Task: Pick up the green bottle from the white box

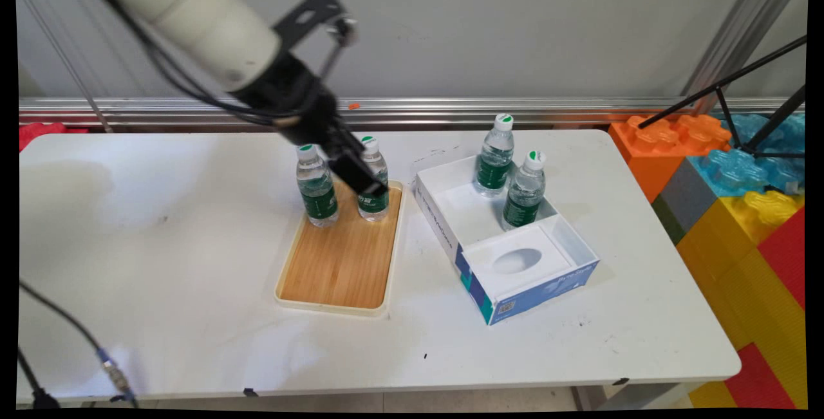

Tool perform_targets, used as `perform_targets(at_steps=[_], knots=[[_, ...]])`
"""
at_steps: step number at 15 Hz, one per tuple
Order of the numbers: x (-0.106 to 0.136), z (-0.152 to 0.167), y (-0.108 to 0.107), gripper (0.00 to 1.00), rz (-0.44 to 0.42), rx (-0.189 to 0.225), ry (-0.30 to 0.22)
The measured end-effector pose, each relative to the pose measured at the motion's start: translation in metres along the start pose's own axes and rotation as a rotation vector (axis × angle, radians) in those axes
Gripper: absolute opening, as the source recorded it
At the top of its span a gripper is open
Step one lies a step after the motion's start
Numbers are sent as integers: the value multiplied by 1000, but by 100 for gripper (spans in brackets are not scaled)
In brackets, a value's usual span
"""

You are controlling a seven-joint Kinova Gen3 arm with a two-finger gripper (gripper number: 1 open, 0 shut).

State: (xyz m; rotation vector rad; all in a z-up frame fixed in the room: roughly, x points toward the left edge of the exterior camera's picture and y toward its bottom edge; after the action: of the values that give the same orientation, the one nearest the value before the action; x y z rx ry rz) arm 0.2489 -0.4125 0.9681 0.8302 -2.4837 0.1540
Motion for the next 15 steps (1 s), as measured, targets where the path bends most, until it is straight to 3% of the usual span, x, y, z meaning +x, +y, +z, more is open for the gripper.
perform_targets(at_steps=[6, 15], knots=[[41, 49, 12, 100, -10, 15, -14], [80, 134, 30, 100, -19, 38, 11]])
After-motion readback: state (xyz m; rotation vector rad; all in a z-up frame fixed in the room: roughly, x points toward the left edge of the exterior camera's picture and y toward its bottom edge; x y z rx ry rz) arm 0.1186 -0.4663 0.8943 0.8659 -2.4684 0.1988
